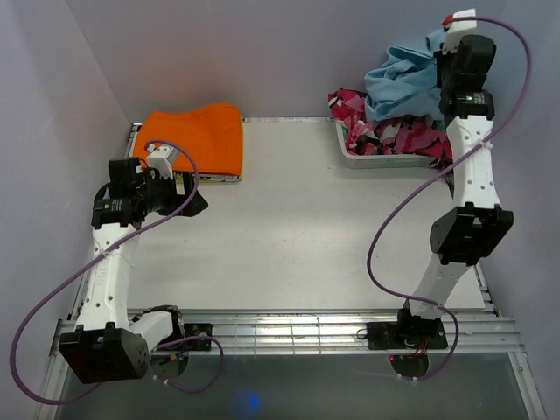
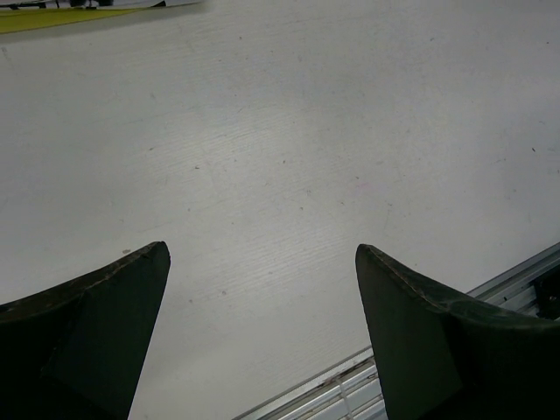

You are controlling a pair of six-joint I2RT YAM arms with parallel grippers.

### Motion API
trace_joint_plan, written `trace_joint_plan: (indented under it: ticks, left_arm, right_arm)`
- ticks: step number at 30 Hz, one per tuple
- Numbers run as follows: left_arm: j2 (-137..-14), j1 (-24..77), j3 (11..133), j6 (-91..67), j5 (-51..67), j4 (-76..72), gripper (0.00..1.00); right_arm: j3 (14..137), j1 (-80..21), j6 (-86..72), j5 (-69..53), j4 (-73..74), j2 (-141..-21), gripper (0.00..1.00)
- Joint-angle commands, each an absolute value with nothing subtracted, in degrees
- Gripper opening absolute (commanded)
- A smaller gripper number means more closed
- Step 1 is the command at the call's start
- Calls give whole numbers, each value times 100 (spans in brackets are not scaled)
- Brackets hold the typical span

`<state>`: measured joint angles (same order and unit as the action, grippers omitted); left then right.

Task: Fold and stack the trousers
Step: Grab the trousers from the pile, then move the trousers to the center of the board

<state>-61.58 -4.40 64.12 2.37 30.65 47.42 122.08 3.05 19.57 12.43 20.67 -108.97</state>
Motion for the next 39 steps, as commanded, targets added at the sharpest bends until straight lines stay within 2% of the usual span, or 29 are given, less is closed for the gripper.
trace_joint_plan:
  ticks: [1, 8, 14, 20, 27, 31, 33, 35, 39]
  left_arm:
    - [-6117, -448, 6557, 114, 2953, 4544, 98]
    - [-6196, -448, 6750, 62, 2997, 4483, 98]
    - [-6144, -448, 6917, -184, 3085, 4395, 98]
    - [-5951, -448, 7101, -369, 3357, 4184, 98]
    - [-5582, -448, 7268, -790, 3700, 3903, 98]
    - [-5467, -448, 7347, -1299, 3998, 3710, 98]
    - [-5458, -448, 7374, -1449, 4410, 3622, 98]
    - [-5484, -448, 7374, -1555, 5189, 3446, 98]
    - [-5081, -448, 6761, -2152, 6264, 2271, 98]
  right_arm:
    - [12683, 281, 1863, 1046, 1012, -9837, 8]
    - [12622, 281, 1951, 941, 371, -8747, 8]
    - [11963, 290, 1785, 528, -360, -7552, 8]
    - [11515, 281, 637, -824, -518, -6681, 8]
    - [9979, 211, -1639, -2906, -624, -6293, 8]
    - [9170, -832, -1653, -2945, -555, -6319, 8]
    - [8896, -1868, -1260, -2691, -353, -6381, 8]
    - [8535, -2763, -1099, -2436, -290, -6538, 8]
    - [8253, -3541, -1019, -1865, -526, -6934, 8]
